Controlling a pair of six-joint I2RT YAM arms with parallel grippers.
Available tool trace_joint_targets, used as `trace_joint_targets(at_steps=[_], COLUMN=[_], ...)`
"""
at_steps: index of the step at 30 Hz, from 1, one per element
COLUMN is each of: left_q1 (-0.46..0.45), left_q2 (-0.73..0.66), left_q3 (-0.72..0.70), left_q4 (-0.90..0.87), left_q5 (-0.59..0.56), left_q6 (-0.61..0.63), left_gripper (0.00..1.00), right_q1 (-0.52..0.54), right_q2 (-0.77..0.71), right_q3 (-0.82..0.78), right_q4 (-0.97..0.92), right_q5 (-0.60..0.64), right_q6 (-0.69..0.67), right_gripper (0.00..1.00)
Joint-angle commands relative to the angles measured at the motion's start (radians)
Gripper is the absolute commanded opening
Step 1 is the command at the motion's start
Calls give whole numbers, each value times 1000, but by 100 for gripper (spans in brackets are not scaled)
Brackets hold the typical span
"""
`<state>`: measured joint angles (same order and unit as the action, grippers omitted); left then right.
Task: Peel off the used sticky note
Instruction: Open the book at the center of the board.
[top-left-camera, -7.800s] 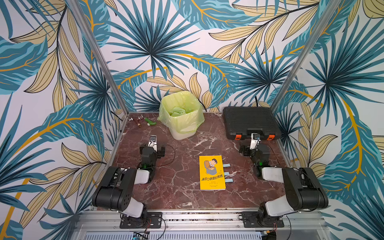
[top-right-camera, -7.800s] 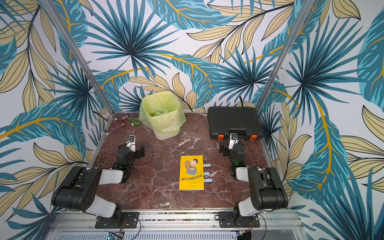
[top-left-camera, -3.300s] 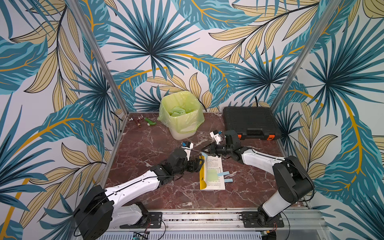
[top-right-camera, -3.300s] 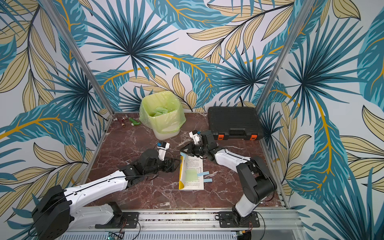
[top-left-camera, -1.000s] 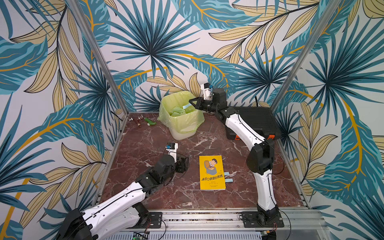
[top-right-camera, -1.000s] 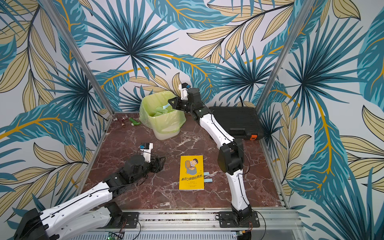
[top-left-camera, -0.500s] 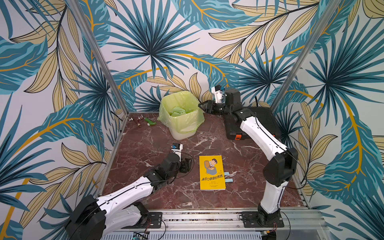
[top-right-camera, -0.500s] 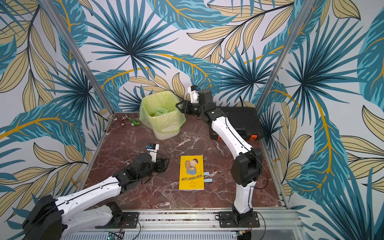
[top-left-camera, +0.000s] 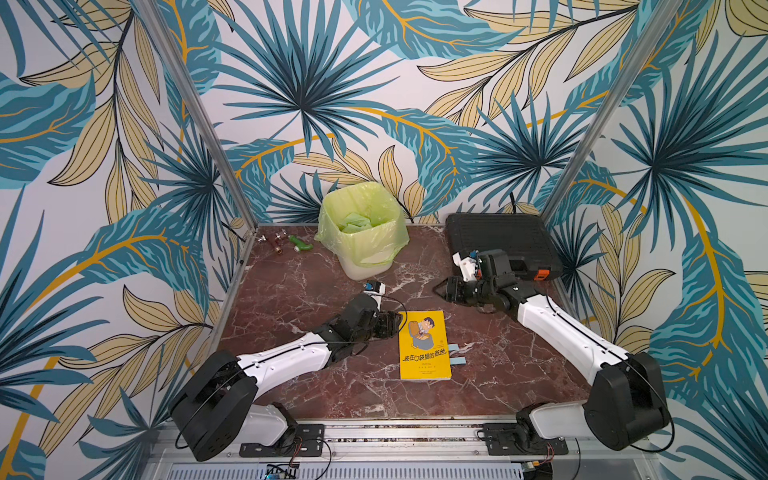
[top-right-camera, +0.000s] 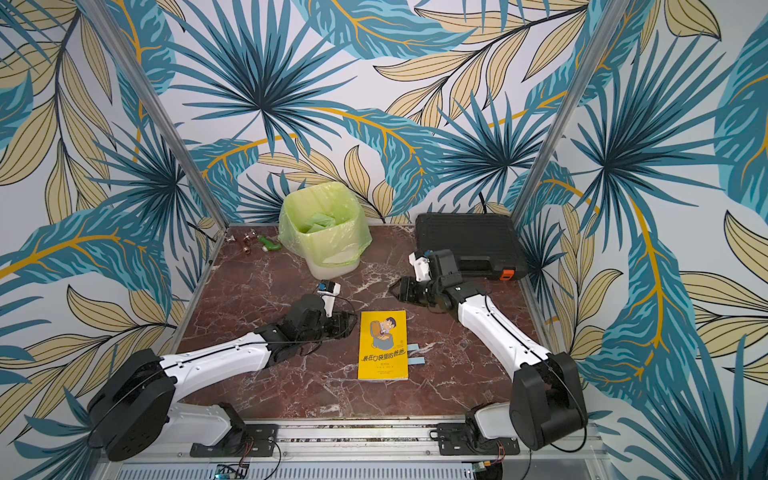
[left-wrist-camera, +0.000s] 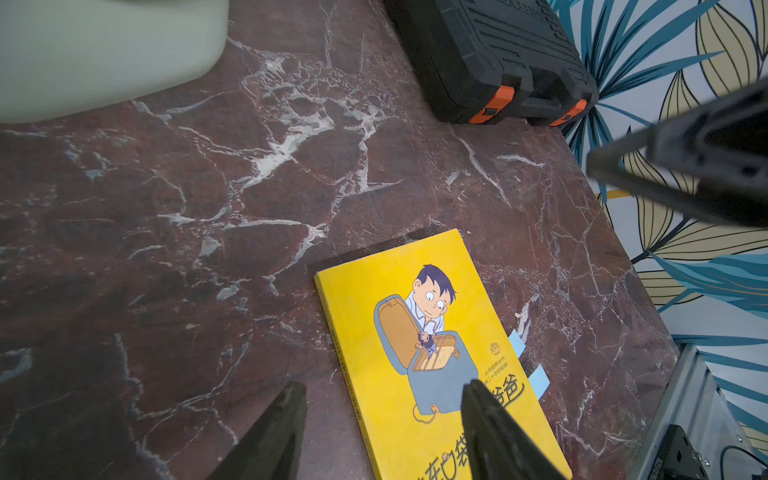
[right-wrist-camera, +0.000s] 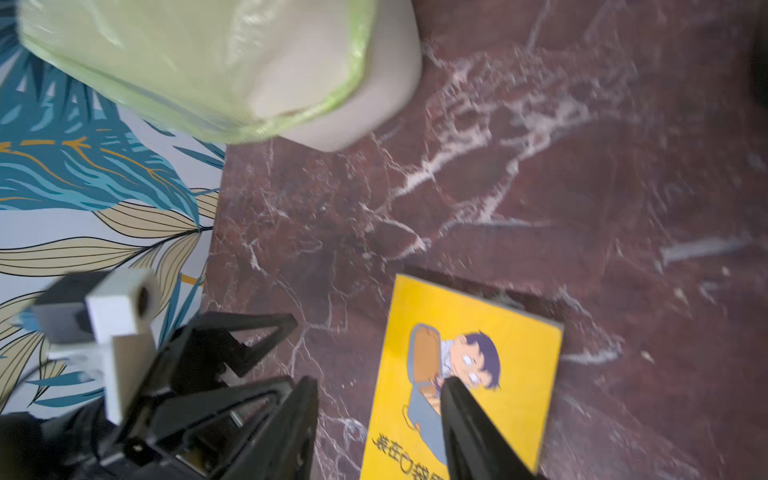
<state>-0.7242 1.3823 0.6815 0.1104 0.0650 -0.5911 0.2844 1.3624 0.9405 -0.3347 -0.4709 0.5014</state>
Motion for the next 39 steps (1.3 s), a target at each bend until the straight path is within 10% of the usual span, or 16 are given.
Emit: trace_joint_targets(at_steps=[1, 39], left_q1=[7, 6], left_q2=[37, 160], left_q3=[43, 93], left_q4=[25, 12], left_q5=[47, 85], left_q6=[16, -24], left_gripper=[64, 65], right_q1=[-45, -16], right_q2=[-61, 51], right_q3=[-127, -407], right_q4=[-14, 228], right_q5=[-39, -179], right_q6=[11, 136], right_gripper=[51, 54])
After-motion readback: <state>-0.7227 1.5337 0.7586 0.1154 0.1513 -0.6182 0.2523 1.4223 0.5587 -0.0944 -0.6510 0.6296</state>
